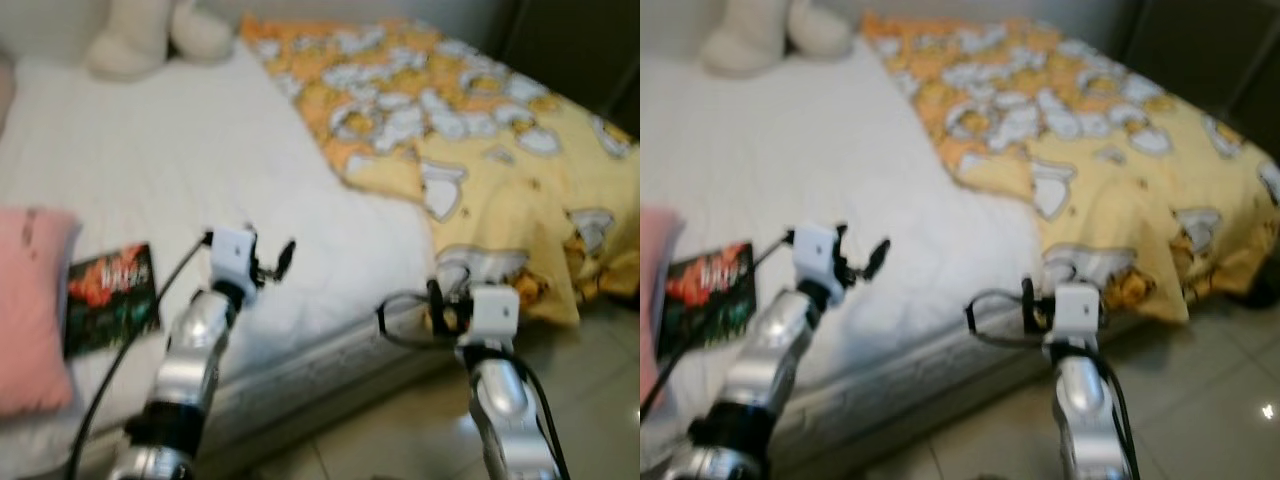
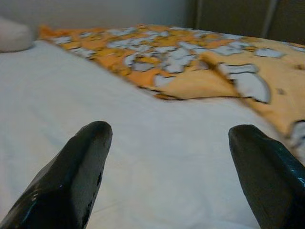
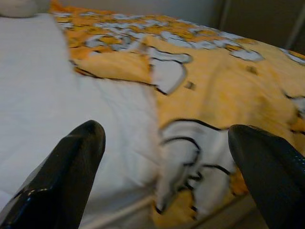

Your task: Clean up the room

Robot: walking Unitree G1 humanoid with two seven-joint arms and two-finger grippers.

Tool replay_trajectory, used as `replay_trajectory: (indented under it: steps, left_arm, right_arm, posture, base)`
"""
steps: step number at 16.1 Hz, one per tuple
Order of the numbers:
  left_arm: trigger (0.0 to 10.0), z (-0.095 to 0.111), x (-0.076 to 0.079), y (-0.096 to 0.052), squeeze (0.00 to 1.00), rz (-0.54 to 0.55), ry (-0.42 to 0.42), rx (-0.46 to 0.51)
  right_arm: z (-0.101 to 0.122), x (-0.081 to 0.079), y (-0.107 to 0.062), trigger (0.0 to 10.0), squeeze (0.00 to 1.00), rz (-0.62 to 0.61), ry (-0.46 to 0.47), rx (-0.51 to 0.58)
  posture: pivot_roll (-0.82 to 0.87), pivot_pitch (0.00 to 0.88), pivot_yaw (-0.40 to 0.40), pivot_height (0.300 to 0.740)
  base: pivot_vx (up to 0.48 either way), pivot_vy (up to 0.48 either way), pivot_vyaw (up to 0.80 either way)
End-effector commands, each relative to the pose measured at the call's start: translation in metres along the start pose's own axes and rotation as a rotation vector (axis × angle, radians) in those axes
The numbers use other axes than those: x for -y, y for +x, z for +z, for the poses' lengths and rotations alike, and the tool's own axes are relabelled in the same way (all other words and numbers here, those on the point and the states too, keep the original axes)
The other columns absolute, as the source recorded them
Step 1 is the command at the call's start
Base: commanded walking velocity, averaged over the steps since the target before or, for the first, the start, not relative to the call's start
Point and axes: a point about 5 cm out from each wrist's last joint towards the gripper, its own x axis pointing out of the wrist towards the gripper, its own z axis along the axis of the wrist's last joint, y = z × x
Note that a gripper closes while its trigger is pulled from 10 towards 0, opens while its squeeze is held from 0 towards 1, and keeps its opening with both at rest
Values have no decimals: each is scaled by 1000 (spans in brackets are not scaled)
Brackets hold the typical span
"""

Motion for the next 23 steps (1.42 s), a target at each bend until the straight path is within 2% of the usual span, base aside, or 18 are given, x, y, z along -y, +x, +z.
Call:
replay_trajectory:
  steps: [1,4,5,8,11,14,18,20,23]
  left_arm:
    - [10000,-7,4,0,0,-27,16,-37]
    - [10000,-7,6,2,0,-38,-14,-41]
    - [10000,-7,11,0,0,-55,-38,-26]
    - [10000,-13,21,-3,0,-98,-33,-37]
    - [10000,-15,27,3,0,-93,-72,-46]
    - [10000,-13,34,3,0,-120,-38,-30]
    - [10000,-12,42,4,0,-117,-79,-39]
    - [10000,-19,40,5,0,-76,-33,-91]
    - [10000,-36,20,7,0,102,-100,-227]
  right_arm:
    - [-6,3,-3,10000,0,-30,14,-25]
    - [-9,8,-8,10000,0,-65,37,-34]
    - [-9,9,-10,10000,0,-65,36,-34]
    - [-7,15,-8,10000,0,-86,13,-28]
    - [-1,18,-3,10000,0,-86,-11,0]
    - [-2,17,-2,10000,0,-74,-13,-15]
    - [-7,22,-7,10000,0,-54,-42,-53]
    - [-6,21,-7,10000,0,-32,-41,-51]
    - [-3,18,-3,10000,0,15,-55,-55]
  posture:
    - [51,0,34,740]
    - [39,0,52,740]
    - [33,0,53,740]
    - [5,0,49,740]
    - [4,0,47,740]
    - [8,0,32,740]
    - [9,0,4,740]
    - [11,0,-9,740]
    - [23,0,-27,740]
  base:
    - [0,0,-712]
    - [257,-186,-687]
    - [405,-255,0]
    - [409,-244,0]
    - [409,-244,0]
    - [412,-161,0]
    - [417,-122,-722]
    - [435,0,0]
    - [447,0,0]
